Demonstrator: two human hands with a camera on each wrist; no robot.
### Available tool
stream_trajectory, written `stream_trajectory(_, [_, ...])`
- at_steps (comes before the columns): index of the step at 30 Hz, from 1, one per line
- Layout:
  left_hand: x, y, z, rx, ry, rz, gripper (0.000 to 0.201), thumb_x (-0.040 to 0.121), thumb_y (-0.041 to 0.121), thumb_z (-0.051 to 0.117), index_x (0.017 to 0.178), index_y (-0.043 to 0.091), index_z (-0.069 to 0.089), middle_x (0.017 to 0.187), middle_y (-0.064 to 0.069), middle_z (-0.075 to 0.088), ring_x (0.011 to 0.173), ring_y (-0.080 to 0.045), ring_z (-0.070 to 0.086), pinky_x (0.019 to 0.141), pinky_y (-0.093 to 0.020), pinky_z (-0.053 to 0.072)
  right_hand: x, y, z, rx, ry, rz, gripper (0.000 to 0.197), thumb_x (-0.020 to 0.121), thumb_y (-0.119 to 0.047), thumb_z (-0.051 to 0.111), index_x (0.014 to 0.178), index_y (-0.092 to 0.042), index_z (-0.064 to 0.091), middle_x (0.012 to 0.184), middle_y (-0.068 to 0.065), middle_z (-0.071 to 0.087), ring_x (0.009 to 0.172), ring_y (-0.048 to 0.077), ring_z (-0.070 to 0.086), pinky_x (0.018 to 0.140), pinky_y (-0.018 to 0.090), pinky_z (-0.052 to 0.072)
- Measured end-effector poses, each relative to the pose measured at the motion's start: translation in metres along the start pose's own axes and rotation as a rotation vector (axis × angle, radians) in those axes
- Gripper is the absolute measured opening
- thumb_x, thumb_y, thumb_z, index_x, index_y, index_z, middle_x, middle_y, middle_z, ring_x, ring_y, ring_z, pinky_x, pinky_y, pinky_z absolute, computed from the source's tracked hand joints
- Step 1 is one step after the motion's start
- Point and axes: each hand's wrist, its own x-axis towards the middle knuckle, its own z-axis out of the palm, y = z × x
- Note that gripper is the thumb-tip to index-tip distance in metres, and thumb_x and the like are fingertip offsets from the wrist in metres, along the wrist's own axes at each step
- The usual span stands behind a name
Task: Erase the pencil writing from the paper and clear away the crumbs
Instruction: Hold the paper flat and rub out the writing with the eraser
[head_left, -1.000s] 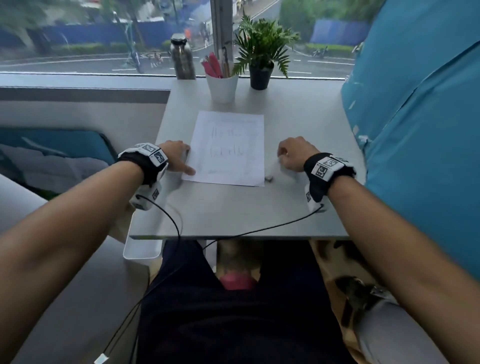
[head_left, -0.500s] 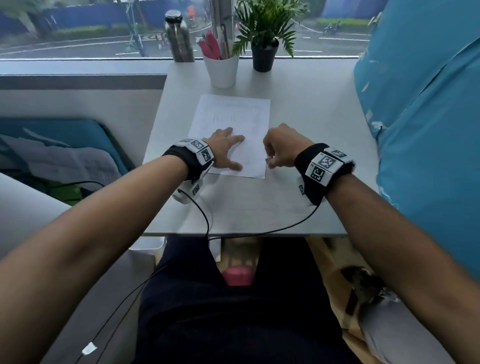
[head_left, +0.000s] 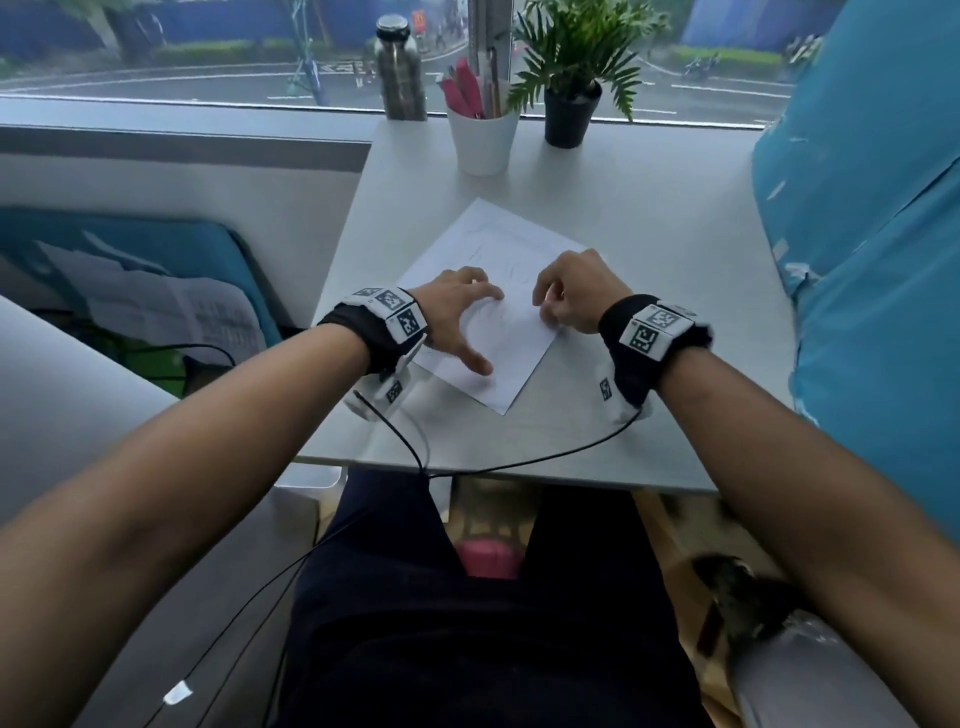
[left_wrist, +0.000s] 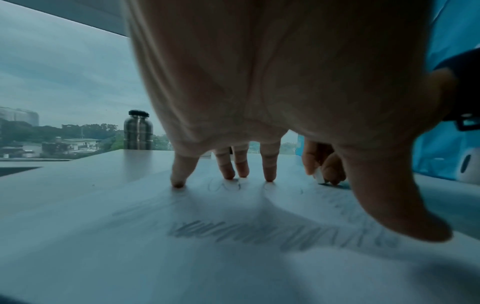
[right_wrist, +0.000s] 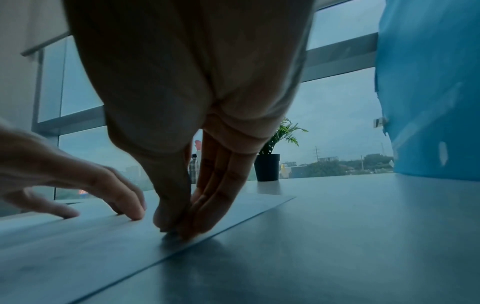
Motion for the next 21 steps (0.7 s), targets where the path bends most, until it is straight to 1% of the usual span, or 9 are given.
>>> stream_trajectory(4, [0.004, 0.010, 0.006, 0.023, 0.065, -0.052, 0.114, 0.036, 0.072, 0.085, 0.134, 0.041, 0.037, 0.143, 0.005, 0.028, 0.130, -0.022, 0.029, 0.102, -0.053, 0.041, 0.004, 0.000, 0.000, 0.081, 0.041, 0.022, 0.013, 0.076, -0.007, 0.077, 0.089, -0.007, 0.076, 0.073, 0.003, 0.066, 0.069, 0.015, 0.061, 0.074, 0.026, 0.056])
stream_trajectory(6, [0.007, 0.010, 0.006, 0.053, 0.070, -0.065, 0.121, 0.030, 0.075, 0.084, 0.136, 0.044, 0.034, 0.143, 0.004, 0.027, 0.131, -0.023, 0.028, 0.102, -0.056, 0.039, 0.007, -0.001, 0.001, 0.124, 0.034, 0.018, 0.012, 0.075, -0.010, 0.080, 0.086, -0.007, 0.076, 0.068, 0.003, 0.068, 0.059, 0.011, 0.063, 0.073, 0.024, 0.057])
stream_trajectory(7, [0.009, 0.009, 0.006, 0.065, 0.060, -0.071, 0.126, 0.030, 0.077, 0.083, 0.140, 0.046, 0.030, 0.147, 0.003, 0.023, 0.135, -0.025, 0.024, 0.105, -0.059, 0.035, 0.008, -0.003, 0.002, 0.141, 0.027, 0.003, 0.010, 0.075, -0.011, 0.081, 0.084, -0.009, 0.076, 0.067, 0.002, 0.069, 0.056, 0.009, 0.064, 0.074, 0.024, 0.058])
stream_trajectory(9, [0.009, 0.006, 0.006, 0.067, 0.016, -0.090, 0.136, 0.030, 0.080, 0.081, 0.146, 0.052, 0.015, 0.159, 0.003, 0.006, 0.147, -0.027, 0.007, 0.112, -0.065, 0.018, 0.013, -0.005, 0.003, 0.149, 0.029, 0.001, 0.010, 0.074, -0.013, 0.082, 0.082, -0.012, 0.077, 0.064, -0.002, 0.068, 0.055, 0.005, 0.062, 0.073, 0.021, 0.057])
stream_trajectory(12, [0.011, 0.001, 0.008, 0.049, -0.052, -0.120, 0.144, 0.031, 0.082, 0.079, 0.147, 0.058, -0.003, 0.162, 0.007, -0.019, 0.149, -0.023, -0.019, 0.114, -0.066, -0.004, 0.021, -0.007, 0.007, 0.132, 0.102, 0.051, 0.010, 0.075, -0.016, 0.079, 0.083, -0.011, 0.077, 0.068, -0.004, 0.064, 0.065, 0.007, 0.056, 0.068, 0.016, 0.047])
stream_trajectory(14, [0.012, 0.002, 0.007, 0.051, -0.073, -0.124, 0.146, 0.031, 0.082, 0.079, 0.147, 0.058, -0.007, 0.161, 0.007, -0.024, 0.148, -0.023, -0.023, 0.113, -0.066, -0.008, 0.021, -0.010, 0.013, 0.118, 0.104, 0.044, 0.009, 0.076, -0.015, 0.075, 0.082, -0.010, 0.078, 0.075, 0.001, 0.067, 0.070, 0.009, 0.055, 0.068, 0.016, 0.046])
stream_trajectory(17, [0.012, 0.001, 0.006, 0.047, -0.080, -0.124, 0.146, 0.032, 0.082, 0.079, 0.147, 0.056, -0.007, 0.160, 0.006, -0.025, 0.147, -0.022, -0.025, 0.113, -0.066, -0.008, 0.017, -0.017, 0.016, 0.101, -0.015, -0.034, 0.008, 0.077, -0.015, 0.074, 0.081, -0.011, 0.078, 0.068, -0.003, 0.066, 0.060, 0.001, 0.056, 0.056, 0.004, 0.041])
stream_trajectory(19, [0.012, 0.001, 0.007, 0.045, -0.082, -0.124, 0.146, 0.032, 0.082, 0.079, 0.147, 0.057, -0.009, 0.160, 0.006, -0.026, 0.147, -0.022, -0.025, 0.112, -0.065, -0.009, 0.023, -0.013, 0.009, 0.105, -0.006, 0.009, 0.011, 0.076, -0.017, 0.075, 0.083, -0.010, 0.079, 0.074, 0.000, 0.071, 0.065, 0.006, 0.061, 0.062, 0.010, 0.046])
stream_trajectory(21, [0.013, 0.002, 0.007, 0.049, -0.081, -0.125, 0.146, 0.033, 0.082, 0.079, 0.147, 0.057, -0.009, 0.160, 0.006, -0.026, 0.147, -0.022, -0.025, 0.112, -0.065, -0.009, 0.027, -0.008, 0.006, 0.119, 0.066, 0.069, 0.012, 0.077, -0.016, 0.073, 0.083, -0.008, 0.078, 0.079, 0.005, 0.073, 0.071, 0.011, 0.062, 0.066, 0.017, 0.047])
